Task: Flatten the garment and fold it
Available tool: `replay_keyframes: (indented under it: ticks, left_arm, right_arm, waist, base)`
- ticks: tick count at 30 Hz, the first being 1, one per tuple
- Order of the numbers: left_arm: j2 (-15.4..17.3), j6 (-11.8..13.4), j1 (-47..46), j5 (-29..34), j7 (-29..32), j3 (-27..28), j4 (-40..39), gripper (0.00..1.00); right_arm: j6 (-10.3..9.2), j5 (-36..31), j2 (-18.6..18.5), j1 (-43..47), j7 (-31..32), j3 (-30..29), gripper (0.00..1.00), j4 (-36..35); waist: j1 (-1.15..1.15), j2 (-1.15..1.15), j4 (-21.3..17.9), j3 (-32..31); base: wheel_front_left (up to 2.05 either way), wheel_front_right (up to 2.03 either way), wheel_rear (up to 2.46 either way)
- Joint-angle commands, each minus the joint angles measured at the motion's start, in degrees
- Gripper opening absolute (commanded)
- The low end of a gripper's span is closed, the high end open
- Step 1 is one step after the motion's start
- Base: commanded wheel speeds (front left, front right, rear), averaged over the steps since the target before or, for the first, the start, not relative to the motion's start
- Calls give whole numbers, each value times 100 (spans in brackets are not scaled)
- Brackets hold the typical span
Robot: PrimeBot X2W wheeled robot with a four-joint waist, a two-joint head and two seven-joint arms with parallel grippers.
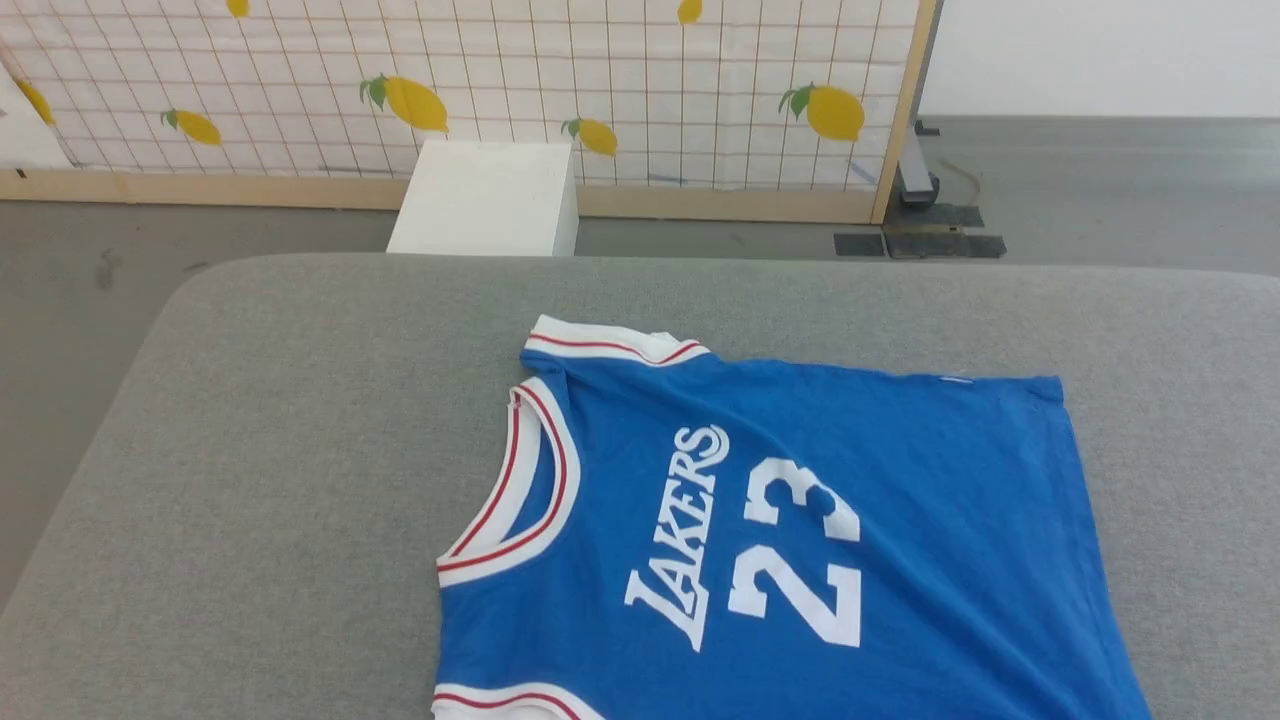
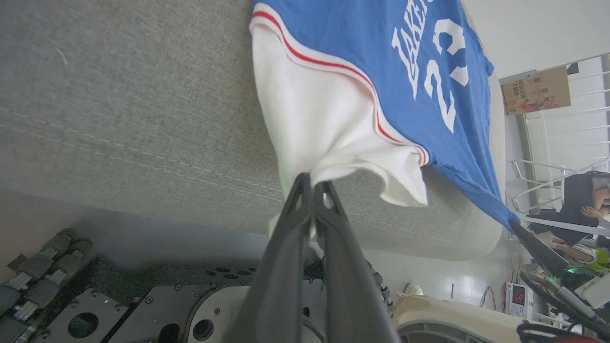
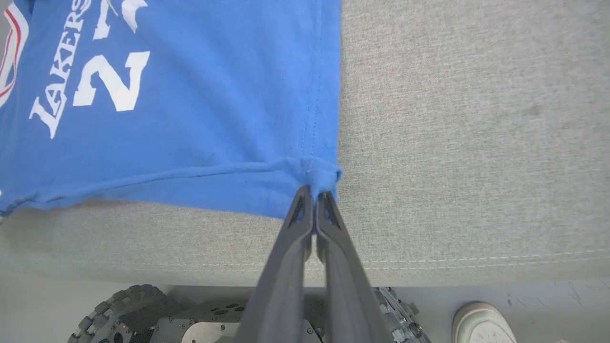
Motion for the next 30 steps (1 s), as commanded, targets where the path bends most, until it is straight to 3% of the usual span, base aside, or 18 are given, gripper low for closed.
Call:
replay_keyframes:
  ticks: [1, 5, 11, 20, 30]
  left_arm:
    - [84, 45, 87, 6, -74, 83, -96, 0]
    - [149, 9, -134, 271, -291, 179, -301, 0]
    - [150, -142, -1166, 784, -501, 125, -305, 0]
    - [23, -350, -3060, 1491, -473, -240, 515, 0]
    - [-224, -547, -4096, 1693, -548, -436, 1437, 0]
  right_arm:
    - [-9, -41, 73, 62, 23, -75, 0, -131]
    - [-9, -159, 141, -46, -141, -152, 0, -384]
    - [-9, -296, -26, -691, -563, -5, 0, -353]
    - [-9, -295, -478, -1798, -917, 221, 0, 178]
    - [-9, -214, -927, -2843, -1151, 760, 0, 933]
  waist:
    - [1, 0, 0, -28]
    - [1, 0, 3, 117]
    - [1, 0, -31, 636]
    - [1, 0, -65, 1589]
    - [1, 0, -191, 2385]
  base:
    - [0, 0, 0]
    - [0, 0, 0]
    - [0, 0, 0]
    - [0, 0, 0]
    - [0, 0, 0]
